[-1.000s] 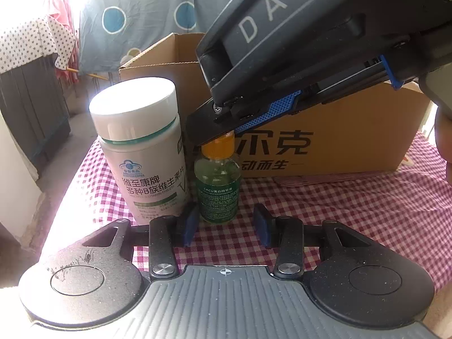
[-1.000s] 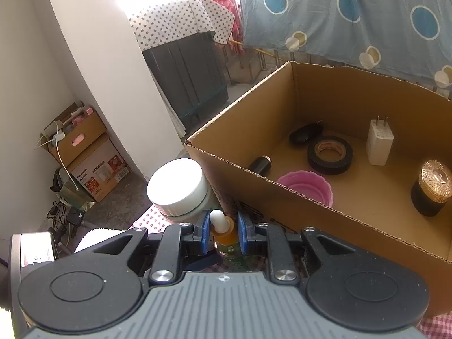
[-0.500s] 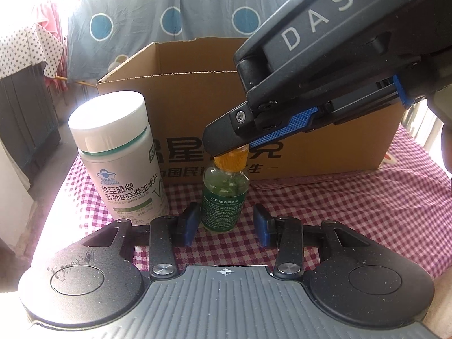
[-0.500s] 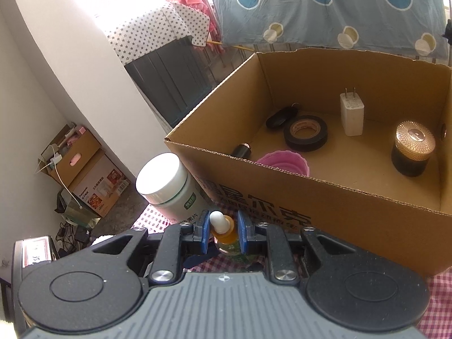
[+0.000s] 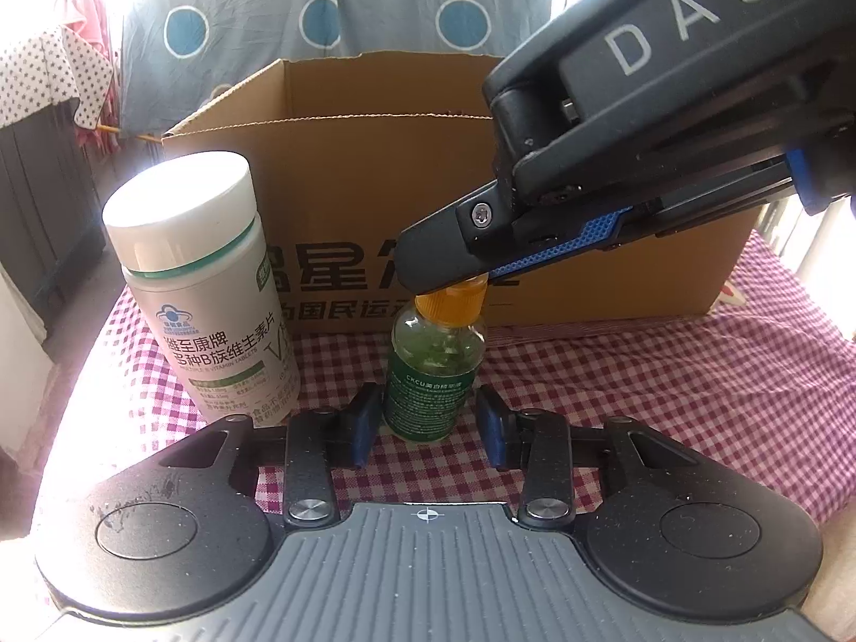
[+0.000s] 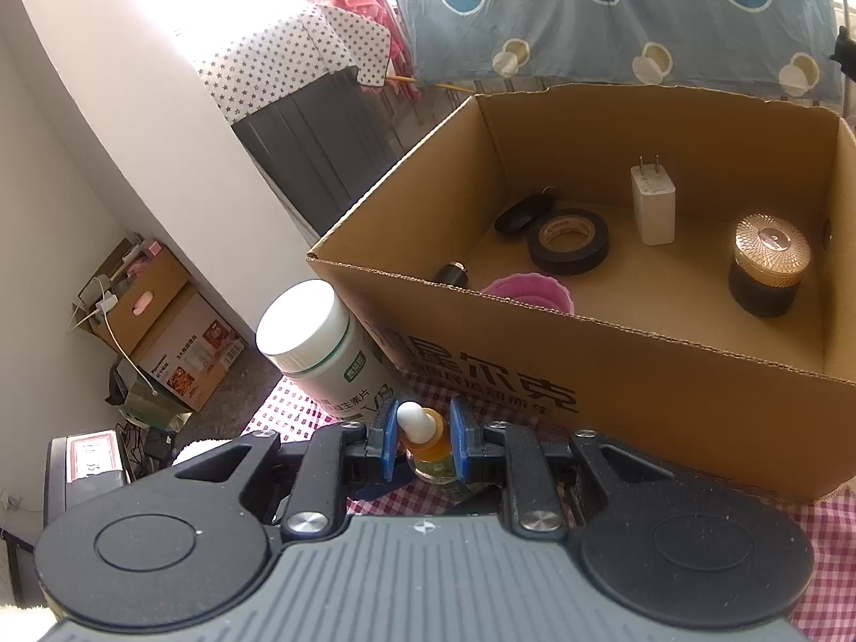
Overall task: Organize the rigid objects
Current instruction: 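Carry the green dropper bottle into the box and release it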
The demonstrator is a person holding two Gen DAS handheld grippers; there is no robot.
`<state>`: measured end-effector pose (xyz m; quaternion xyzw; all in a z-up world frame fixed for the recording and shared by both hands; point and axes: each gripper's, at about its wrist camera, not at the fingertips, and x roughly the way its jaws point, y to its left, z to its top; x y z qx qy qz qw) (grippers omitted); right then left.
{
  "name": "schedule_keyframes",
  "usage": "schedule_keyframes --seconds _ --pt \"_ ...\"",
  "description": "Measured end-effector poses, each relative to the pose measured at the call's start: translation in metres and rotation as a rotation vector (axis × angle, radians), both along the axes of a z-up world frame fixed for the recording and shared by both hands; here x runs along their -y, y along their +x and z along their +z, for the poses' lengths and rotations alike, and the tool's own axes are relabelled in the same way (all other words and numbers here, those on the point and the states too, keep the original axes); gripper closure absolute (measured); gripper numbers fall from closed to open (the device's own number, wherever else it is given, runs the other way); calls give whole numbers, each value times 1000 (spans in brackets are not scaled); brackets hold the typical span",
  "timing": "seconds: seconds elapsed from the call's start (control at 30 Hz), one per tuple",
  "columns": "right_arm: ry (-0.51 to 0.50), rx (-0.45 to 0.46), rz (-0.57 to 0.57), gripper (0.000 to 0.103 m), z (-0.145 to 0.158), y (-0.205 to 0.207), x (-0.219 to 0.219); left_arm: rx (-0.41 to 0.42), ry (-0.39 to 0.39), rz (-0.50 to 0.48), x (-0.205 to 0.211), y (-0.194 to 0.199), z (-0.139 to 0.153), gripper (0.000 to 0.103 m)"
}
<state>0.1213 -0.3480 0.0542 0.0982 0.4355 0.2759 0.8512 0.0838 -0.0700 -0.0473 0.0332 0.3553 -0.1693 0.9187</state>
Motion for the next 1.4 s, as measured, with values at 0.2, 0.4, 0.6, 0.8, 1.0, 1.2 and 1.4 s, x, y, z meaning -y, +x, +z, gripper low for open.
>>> schedule_keyframes --seconds 0.2,0.4,0.6,0.8,1.0,1.2,1.4 --pt "-9 -6 -8 81 0 -8 7 -19 -12 -33 6 -10 1 65" --pt "-19 -13 -15 81 2 -17 16 -28 -24 -74 14 -25 1 65" --pt "-18 -18 -16 81 1 -20 21 -9 -10 -86 20 -31 -1 65" --pt "-17 -21 -20 81 1 -21 22 -10 -4 -87 24 -19 -4 67" --pt "-10 -31 -29 80 0 -21 22 -2 4 -90 29 -16 -7 70" --pt "-23 -29 -32 78 0 -21 19 -2 2 -84 31 -15 -9 71" --pt "-60 -17 -21 78 -1 -22 14 -1 7 -85 31 -13 -10 71"
